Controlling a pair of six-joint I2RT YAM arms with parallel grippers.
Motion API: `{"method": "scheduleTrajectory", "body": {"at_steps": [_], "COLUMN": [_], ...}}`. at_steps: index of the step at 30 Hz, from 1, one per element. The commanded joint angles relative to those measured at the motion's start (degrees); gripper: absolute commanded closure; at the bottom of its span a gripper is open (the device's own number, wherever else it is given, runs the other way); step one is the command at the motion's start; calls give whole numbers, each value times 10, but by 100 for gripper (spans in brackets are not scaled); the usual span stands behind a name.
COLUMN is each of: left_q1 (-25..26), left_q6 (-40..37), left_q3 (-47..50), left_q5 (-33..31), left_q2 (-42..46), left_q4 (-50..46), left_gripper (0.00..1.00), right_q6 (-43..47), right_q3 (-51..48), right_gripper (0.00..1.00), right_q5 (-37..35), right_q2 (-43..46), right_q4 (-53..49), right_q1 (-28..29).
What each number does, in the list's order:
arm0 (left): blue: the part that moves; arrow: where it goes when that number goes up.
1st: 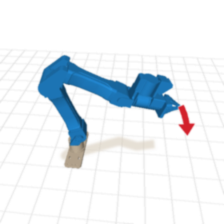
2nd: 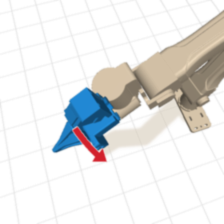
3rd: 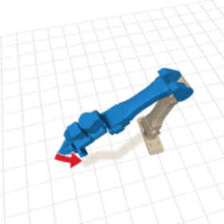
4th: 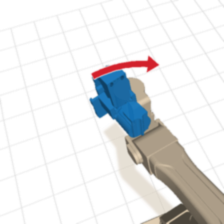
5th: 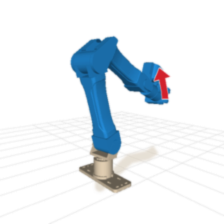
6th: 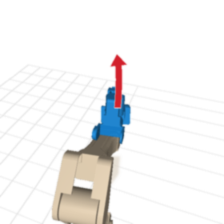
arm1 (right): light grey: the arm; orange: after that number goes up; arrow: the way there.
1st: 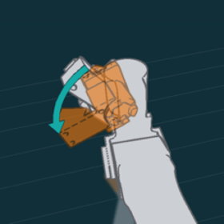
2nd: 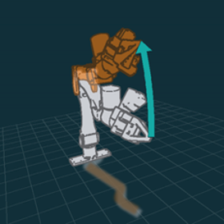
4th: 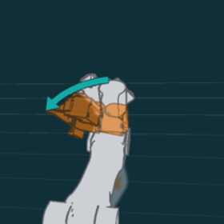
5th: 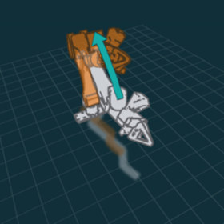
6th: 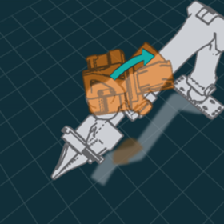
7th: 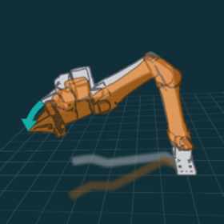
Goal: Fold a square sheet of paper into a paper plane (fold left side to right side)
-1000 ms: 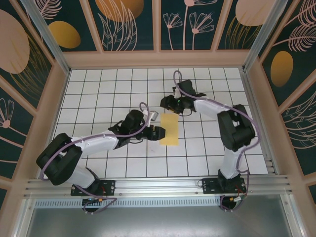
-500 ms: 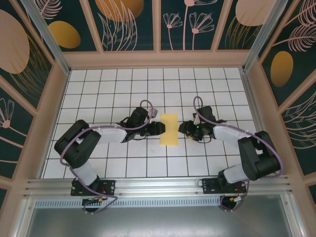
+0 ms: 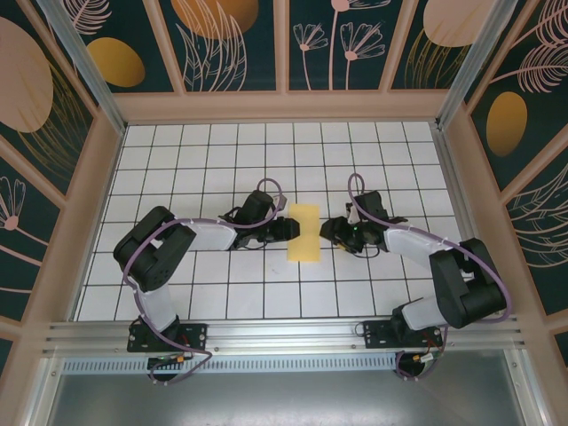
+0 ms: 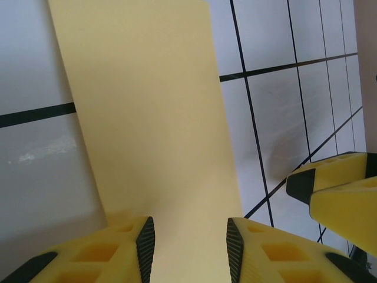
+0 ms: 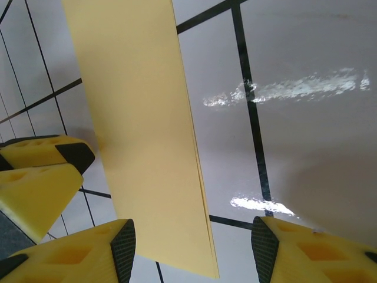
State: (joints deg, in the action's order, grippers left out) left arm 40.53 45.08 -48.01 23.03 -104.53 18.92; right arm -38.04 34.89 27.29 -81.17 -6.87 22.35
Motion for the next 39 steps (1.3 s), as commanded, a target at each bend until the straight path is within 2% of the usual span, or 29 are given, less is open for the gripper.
{"method": "scheduleTrajectory", "body": {"at_steps": [1, 19, 33, 39], "left_q1": [-1, -1, -1, -1], "left_q6": [-2, 30, 32, 32], "left_q3": [5, 60, 60, 60], "left_q5": [-10, -7, -3, 0], "left_q2": [-9, -1, -5, -7], "left_q4": [-8, 38, 42, 42], "left_gripper": [60, 65, 66, 66], "right_q6": [-2, -34, -25, -21], "right_q3": [16, 40, 87, 94], "right_gripper": [42, 44, 45, 46], "right_q5": [14, 50, 23, 34], "right_q2": [-13, -70, -135, -151], "right_q4": [4, 54, 46, 55], "right_q1": [10, 20, 27, 33]}}
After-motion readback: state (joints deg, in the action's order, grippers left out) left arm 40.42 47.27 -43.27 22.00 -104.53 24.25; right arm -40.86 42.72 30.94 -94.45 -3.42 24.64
